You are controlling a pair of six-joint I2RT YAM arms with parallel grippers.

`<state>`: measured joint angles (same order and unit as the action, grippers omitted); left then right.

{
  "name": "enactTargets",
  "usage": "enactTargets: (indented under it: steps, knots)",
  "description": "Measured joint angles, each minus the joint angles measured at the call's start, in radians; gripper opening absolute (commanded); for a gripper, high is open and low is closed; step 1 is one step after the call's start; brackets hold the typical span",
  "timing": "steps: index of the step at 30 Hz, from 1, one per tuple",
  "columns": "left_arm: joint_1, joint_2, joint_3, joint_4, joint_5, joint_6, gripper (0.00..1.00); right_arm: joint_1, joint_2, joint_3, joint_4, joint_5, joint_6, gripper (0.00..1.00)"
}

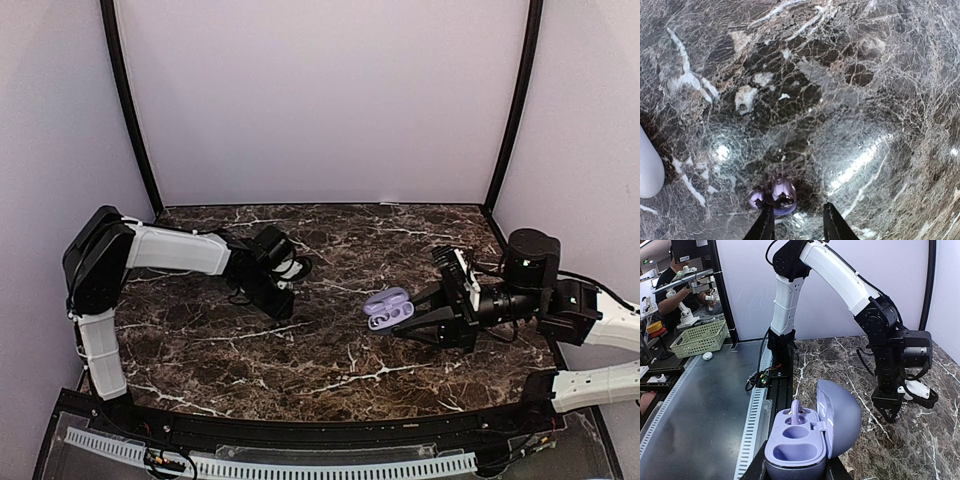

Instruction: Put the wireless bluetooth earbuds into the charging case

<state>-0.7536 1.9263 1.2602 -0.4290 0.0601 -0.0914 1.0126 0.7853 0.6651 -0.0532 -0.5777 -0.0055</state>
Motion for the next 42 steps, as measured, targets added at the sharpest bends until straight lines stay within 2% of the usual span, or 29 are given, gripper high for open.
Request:
enactTargets:
  steps: [17, 24, 30, 36, 39, 42]
  knots:
    - [0.034, 0.056, 0.117, -0.042, -0.004, 0.035, 0.32, 0.000, -0.013, -0.001, 0.000, 0.005, 0.000, 0.00]
    - [0.043, 0.072, 0.132, -0.060, 0.001, 0.053, 0.39, 0.000, -0.013, -0.001, 0.000, 0.007, 0.000, 0.00]
    - [0.043, -0.029, 0.036, -0.007, -0.012, 0.130, 0.43, 0.000, -0.012, -0.001, 0.000, 0.007, 0.000, 0.00]
    - [0.045, -0.202, -0.100, 0.076, 0.009, 0.314, 0.44, 0.000, -0.009, -0.001, 0.000, 0.006, 0.000, 0.00]
    - [0.061, -0.228, -0.124, 0.087, 0.049, 0.381, 0.40, 0.000, -0.006, -0.001, 0.000, 0.006, 0.000, 0.00]
    - [0.089, -0.187, -0.097, 0.092, 0.070, 0.400, 0.36, 0.000, -0.004, -0.001, -0.001, 0.006, 0.000, 0.00]
